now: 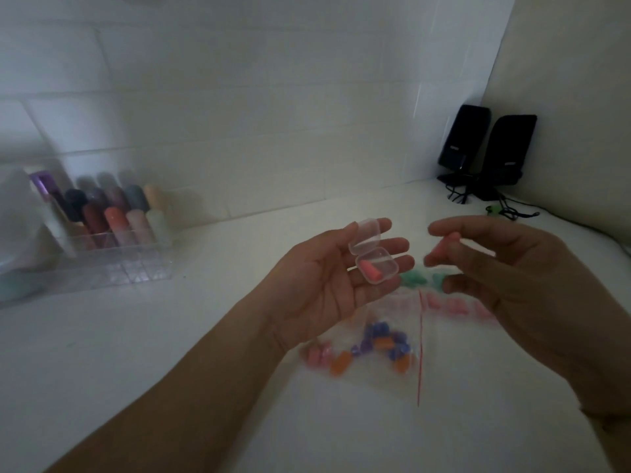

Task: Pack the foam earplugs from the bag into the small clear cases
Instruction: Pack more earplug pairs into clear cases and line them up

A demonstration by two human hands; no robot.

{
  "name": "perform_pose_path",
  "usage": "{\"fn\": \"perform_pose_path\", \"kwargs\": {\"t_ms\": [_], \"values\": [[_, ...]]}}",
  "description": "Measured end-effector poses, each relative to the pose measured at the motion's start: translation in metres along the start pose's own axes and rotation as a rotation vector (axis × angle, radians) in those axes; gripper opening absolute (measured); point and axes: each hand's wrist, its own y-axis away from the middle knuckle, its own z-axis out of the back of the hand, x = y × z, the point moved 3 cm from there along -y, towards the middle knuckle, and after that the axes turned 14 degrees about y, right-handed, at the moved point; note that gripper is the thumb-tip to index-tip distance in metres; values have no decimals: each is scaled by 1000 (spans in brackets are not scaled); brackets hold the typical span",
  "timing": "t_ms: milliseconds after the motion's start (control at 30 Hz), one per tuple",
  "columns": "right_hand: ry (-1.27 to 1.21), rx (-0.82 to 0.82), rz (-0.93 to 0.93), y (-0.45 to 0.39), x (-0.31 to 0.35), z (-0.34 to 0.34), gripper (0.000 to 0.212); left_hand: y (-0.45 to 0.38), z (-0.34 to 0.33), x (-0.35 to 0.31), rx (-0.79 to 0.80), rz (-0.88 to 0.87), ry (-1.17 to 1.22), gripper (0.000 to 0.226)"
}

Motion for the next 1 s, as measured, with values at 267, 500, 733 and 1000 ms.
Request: {"fn": "perform_pose_path", "kwargs": {"t_ms": [267, 500, 733, 1000], "values": [[103, -21, 131, 5, 6, -20, 36, 3, -7, 3, 119, 67, 18, 84], [711, -180, 373, 8, 7, -28, 18, 5, -9, 6, 133, 114, 20, 86], [735, -64, 400, 4, 2, -29, 17, 6, -7, 8, 147, 140, 54, 83], [644, -218, 268, 4, 7, -11, 14, 3, -4, 10, 86, 91, -2, 51]]}}
